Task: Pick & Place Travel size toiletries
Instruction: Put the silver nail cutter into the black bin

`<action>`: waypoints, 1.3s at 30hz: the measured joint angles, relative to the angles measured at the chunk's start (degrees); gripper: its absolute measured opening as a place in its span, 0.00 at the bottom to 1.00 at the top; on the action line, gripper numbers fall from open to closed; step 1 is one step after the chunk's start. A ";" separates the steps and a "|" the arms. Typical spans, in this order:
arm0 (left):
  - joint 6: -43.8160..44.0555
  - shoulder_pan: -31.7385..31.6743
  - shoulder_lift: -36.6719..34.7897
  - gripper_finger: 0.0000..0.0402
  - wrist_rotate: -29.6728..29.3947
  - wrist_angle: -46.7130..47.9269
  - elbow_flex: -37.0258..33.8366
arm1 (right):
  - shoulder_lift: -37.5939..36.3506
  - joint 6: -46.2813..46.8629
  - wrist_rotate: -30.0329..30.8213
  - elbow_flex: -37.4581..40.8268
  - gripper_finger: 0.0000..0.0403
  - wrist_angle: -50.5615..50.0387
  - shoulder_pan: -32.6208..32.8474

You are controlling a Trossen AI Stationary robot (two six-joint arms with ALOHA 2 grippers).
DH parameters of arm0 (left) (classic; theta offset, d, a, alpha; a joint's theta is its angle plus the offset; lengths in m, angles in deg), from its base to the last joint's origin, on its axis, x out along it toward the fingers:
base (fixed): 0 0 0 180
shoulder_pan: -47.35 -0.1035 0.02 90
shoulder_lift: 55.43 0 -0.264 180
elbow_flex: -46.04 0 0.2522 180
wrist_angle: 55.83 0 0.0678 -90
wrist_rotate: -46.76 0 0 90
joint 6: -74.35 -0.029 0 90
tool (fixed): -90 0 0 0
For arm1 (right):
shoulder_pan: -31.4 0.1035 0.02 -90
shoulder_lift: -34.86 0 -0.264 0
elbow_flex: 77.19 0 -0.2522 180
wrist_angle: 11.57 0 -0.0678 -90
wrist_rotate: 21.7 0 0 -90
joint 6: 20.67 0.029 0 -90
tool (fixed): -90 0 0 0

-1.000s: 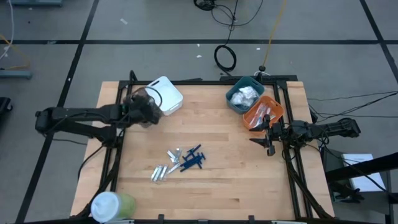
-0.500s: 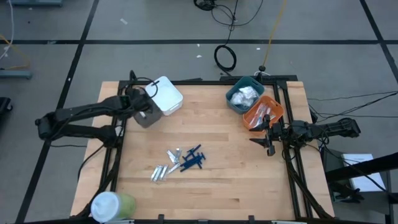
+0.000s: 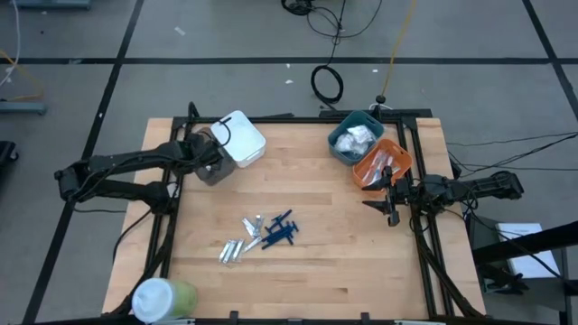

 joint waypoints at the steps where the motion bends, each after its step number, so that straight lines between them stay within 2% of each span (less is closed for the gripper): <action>1: -0.19 0.00 0.00 0.13 0.00 -0.02 0.00 | 0.00 0.00 -0.01 0.00 0.48 0.01 -0.02; 17: -0.87 0.00 0.00 0.14 -0.02 -2.29 -0.04 | 0.00 0.00 -0.01 0.00 0.48 0.01 -0.01; 30: -1.21 0.00 0.00 0.35 0.59 -3.51 -0.04 | 0.00 0.01 -0.01 0.01 0.48 0.00 -0.01; 33: -4.07 0.00 0.00 0.39 0.92 -3.52 -0.04 | 0.00 0.00 0.00 0.01 0.48 0.01 0.00; 36: -10.68 0.06 0.00 0.41 1.18 -3.60 0.03 | 0.00 0.02 -0.02 0.00 0.48 0.00 0.00; 39: -15.34 0.30 -0.69 0.41 5.52 -3.37 1.19 | 0.00 0.00 -0.01 0.00 0.48 0.00 0.00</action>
